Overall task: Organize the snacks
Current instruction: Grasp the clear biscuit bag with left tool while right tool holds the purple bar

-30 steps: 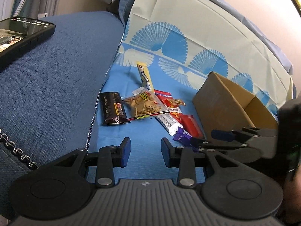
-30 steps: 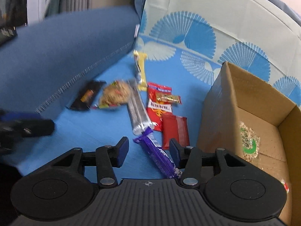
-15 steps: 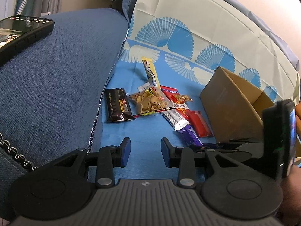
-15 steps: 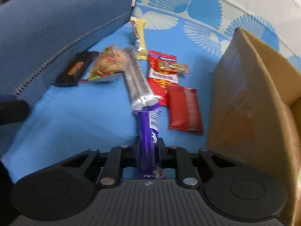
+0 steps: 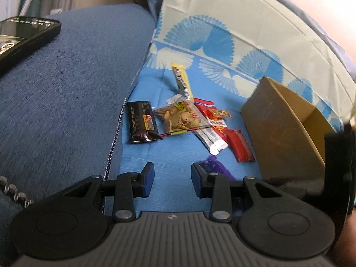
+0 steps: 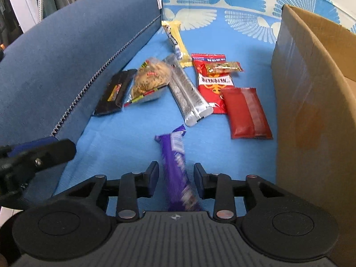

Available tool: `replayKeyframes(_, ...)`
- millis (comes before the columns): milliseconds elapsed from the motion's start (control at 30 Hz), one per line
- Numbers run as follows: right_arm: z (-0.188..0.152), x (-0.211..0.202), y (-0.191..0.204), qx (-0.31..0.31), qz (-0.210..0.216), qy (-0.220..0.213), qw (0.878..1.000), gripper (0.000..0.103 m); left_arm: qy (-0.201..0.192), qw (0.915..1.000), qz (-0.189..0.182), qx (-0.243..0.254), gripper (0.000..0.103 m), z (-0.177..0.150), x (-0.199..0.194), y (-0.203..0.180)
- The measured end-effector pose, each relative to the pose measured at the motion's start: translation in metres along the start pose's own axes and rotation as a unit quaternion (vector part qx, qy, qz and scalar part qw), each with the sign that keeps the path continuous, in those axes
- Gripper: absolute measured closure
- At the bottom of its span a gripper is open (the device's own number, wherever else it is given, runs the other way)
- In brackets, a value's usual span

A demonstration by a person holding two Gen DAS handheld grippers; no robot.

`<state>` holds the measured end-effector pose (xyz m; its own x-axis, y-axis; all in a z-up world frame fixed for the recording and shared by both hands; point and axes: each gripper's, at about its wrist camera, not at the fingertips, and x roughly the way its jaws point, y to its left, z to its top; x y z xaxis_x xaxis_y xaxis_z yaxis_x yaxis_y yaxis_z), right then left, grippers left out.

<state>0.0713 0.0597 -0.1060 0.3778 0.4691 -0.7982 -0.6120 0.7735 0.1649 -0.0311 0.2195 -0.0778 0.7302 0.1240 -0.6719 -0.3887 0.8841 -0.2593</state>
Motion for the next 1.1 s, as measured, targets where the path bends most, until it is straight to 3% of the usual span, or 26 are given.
replayKeyframes(33, -0.001, 0.002, 0.000, 0.002, 0.001, 0.004, 1.000, 0.077, 0.009, 0.9998, 0.001, -0.016, 0.057, 0.006, 0.005, 0.000)
replayKeyframes(100, -0.002, 0.003, 0.000, 0.001, 0.001, 0.005, 1.000, 0.083, 0.019, 0.9993, 0.002, -0.032, 0.052, 0.016, 0.013, -0.003)
replayKeyframes(367, -0.001, 0.002, -0.001, 0.006, 0.006, 0.010, 1.000, 0.083, 0.013, 0.9985, 0.009, -0.052, 0.016, 0.073, 0.052, -0.033)
replayKeyframes(467, 0.000, 0.004, -0.002, 0.009, 0.007, 0.016, 1.000, 0.083, 0.030, 0.9978, 0.034, -0.048, 0.013, 0.091, 0.079, -0.041)
replayKeyframes(533, 0.001, 0.005, -0.001, 0.003, 0.008, 0.020, 1.000, 0.083, 0.063, 0.9961, 0.052, -0.033, 0.005, 0.098, 0.102, -0.046)
replayKeyframes(667, 0.002, 0.005, -0.003, 0.004, 0.014, 0.022, 1.000, 0.082, 0.081, 0.9933, 0.083, 0.003, 0.005, 0.098, 0.129, -0.053)
replayKeyframes(700, 0.002, 0.005, -0.003, 0.003, 0.016, 0.023, 1.000, 0.082, 0.085, 0.9928, 0.084, 0.008, 0.010, 0.096, 0.133, -0.054)
replayKeyframes(767, 0.002, 0.005, -0.004, 0.002, 0.017, 0.023, 1.000, 0.082, 0.096, 0.9916, 0.084, 0.025, 0.047, 0.091, 0.138, -0.055)
replayKeyframes(800, 0.001, 0.004, -0.004, 0.002, 0.017, 0.023, 1.000, 0.082, 0.098, 0.9905, 0.090, 0.035, 0.048, 0.090, 0.139, -0.055)
replayKeyframes(867, 0.002, 0.005, -0.004, -0.001, 0.017, 0.023, 1.000, 0.082, 0.085, 0.9917, 0.085, 0.046, 0.060, 0.086, 0.132, -0.056)
replayKeyframes(1100, 0.001, 0.002, -0.001, -0.004, 0.022, 0.016, 1.000, 0.085, 0.056, 0.9962, 0.043, 0.052, 0.070, 0.077, 0.079, -0.056)
